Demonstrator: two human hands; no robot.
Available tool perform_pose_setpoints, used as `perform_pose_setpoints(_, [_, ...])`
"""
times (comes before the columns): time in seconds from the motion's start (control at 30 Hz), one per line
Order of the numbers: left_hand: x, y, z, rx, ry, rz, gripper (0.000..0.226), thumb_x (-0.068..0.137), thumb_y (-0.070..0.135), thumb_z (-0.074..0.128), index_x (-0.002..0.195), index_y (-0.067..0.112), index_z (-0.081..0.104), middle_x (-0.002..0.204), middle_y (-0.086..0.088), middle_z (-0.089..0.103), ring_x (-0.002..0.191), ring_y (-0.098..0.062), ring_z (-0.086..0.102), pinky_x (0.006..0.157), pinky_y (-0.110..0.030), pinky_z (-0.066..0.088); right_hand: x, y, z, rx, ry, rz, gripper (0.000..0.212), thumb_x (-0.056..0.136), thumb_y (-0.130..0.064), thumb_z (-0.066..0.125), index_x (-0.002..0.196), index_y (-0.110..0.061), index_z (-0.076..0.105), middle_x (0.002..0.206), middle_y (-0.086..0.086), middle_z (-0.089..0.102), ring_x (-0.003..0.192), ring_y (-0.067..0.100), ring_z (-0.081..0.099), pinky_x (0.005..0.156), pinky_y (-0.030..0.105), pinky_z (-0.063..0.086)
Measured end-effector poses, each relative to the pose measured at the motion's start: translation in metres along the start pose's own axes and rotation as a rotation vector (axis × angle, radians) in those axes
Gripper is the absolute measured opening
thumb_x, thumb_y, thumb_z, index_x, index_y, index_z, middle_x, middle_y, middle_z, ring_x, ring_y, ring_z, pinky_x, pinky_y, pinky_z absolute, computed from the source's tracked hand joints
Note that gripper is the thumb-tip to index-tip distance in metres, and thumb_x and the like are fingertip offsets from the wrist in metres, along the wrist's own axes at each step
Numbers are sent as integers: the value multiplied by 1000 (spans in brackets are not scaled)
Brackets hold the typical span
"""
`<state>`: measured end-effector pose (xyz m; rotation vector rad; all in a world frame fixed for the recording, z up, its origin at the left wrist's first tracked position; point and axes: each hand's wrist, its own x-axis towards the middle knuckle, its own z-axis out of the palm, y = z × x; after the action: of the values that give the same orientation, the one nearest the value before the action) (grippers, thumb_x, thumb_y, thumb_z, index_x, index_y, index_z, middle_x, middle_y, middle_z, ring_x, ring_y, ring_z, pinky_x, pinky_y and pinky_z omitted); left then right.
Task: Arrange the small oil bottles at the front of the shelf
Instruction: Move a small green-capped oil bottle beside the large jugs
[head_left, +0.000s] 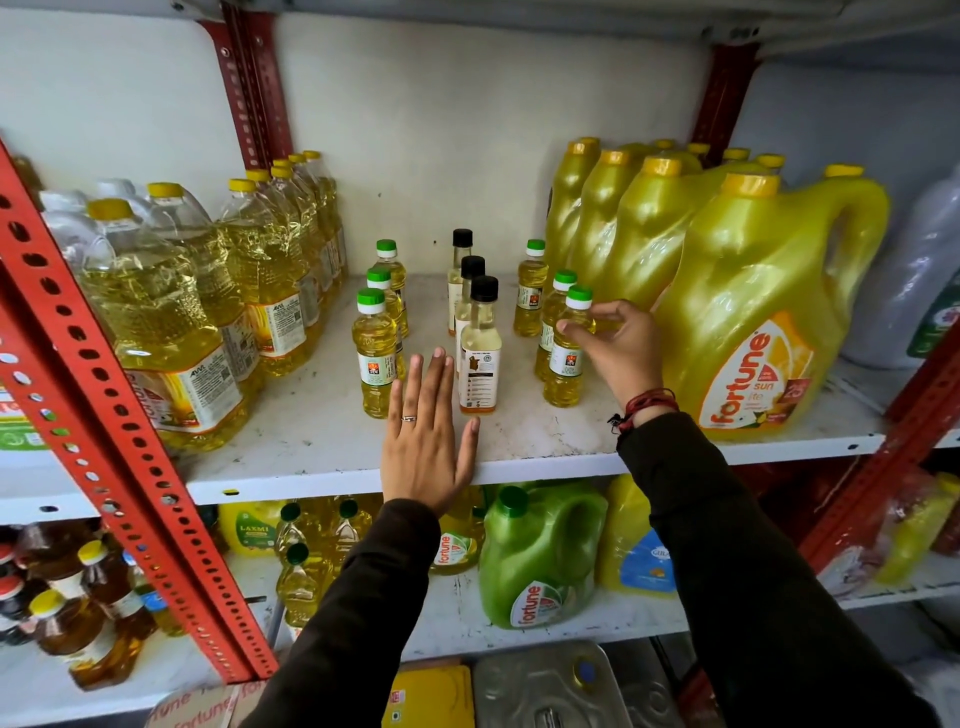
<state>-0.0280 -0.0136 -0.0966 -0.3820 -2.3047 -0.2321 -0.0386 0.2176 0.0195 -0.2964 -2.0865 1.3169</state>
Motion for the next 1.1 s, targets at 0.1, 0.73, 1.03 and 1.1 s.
perform_pose_setpoints(0.1, [-1, 0, 0, -3, -6, -1, 75, 107, 52, 17, 166, 7, 14, 174, -11, 9, 162, -27, 3, 132, -43, -1, -1, -4, 1, -38, 28, -20, 50, 63, -40, 90, 99, -14, 67, 103, 1, 70, 91, 19, 67, 78, 31, 54])
perform_pose_setpoints(0.73, [0, 0, -1, 8, 12, -5, 76, 106, 51, 22, 166, 6, 15, 174, -12, 9, 162, -27, 3, 131, -39, -7, -1, -9, -8, -18, -44, -4, 47, 66, -34, 89, 101, -10, 68, 98, 0, 68, 92, 11, 64, 69, 13, 43])
perform_pose_setpoints(1.03, [0, 0, -3, 12, 8, -7, 77, 106, 53, 21, 165, 5, 16, 174, -12, 9, 162, -25, 1, 131, -38, -9, -1, -7, -7, -43, -103, 8, 61, 75, -34, 83, 127, -10, 62, 128, 5, 66, 111, 16, 61, 91, 29, 47])
perform_pose_setpoints(1.1, [0, 0, -3, 13, 3, -9, 76, 107, 54, 17, 166, 5, 16, 174, -12, 9, 162, -26, 2, 131, -38, -9, -4, -10, -8, -40, -121, 4, 51, 77, -29, 83, 120, -8, 67, 124, 8, 68, 105, 12, 59, 87, 25, 42])
